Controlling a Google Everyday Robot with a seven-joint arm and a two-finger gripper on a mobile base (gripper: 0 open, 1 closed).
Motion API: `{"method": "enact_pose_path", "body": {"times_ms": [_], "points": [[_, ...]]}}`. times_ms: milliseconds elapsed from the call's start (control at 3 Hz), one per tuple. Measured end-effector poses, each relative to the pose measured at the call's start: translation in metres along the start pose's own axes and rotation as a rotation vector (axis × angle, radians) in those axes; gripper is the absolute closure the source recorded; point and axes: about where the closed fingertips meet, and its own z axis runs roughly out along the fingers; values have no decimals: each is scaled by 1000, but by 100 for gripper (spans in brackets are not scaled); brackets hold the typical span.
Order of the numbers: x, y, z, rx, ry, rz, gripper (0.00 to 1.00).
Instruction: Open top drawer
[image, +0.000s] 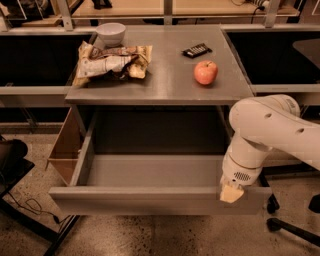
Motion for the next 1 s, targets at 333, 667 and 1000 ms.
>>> {"method": "enact_pose_path", "body": {"times_ms": [333, 667, 1000], "points": [[8, 12, -3, -22, 6, 32, 100], [16, 21, 1, -44, 19, 44, 100], [20, 27, 2, -57, 27, 52, 100]]}}
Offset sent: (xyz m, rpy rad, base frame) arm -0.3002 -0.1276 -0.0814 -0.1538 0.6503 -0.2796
